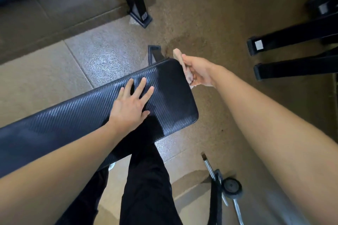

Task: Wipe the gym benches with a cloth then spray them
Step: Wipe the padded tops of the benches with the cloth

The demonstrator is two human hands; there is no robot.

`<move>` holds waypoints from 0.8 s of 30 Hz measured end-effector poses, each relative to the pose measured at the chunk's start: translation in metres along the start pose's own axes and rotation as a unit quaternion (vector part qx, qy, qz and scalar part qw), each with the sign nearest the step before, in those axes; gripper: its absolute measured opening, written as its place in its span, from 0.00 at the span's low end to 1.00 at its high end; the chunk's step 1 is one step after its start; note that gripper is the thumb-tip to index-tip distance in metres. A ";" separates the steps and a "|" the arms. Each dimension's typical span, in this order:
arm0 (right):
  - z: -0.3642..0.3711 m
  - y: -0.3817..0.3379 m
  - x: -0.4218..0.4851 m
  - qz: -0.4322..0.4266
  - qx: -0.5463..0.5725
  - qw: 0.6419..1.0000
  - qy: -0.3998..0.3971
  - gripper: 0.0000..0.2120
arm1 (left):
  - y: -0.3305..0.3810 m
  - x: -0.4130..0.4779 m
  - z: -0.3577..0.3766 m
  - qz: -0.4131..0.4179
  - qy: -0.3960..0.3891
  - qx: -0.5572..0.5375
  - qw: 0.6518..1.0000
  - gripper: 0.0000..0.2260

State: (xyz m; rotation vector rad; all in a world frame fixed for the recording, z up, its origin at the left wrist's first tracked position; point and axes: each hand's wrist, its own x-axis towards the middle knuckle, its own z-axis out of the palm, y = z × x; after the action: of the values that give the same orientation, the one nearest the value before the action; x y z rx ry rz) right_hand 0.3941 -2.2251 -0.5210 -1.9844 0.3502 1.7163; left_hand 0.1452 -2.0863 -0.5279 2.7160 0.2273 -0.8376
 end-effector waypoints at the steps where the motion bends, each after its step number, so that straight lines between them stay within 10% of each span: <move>1: 0.003 -0.008 -0.001 -0.009 -0.008 1.000 0.014 0.27 | -0.001 0.000 -0.002 0.001 -0.006 -0.007 1.000 0.36; 16: 0.054 -0.079 0.026 -0.105 -0.340 0.934 -0.014 0.31 | -0.030 -0.020 -0.006 0.015 0.000 -0.122 0.992 0.35; 24: 0.117 -0.094 0.025 -0.104 -0.336 0.932 -0.087 0.17 | -0.077 -0.078 0.009 -0.285 0.108 -0.193 0.933 0.29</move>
State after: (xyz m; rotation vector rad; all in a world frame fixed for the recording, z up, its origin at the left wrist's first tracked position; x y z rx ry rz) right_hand 0.3449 -2.0819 -0.5380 -2.1735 -0.5720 2.0180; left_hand 0.0584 -2.0215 -0.5080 2.3711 1.1401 -0.5394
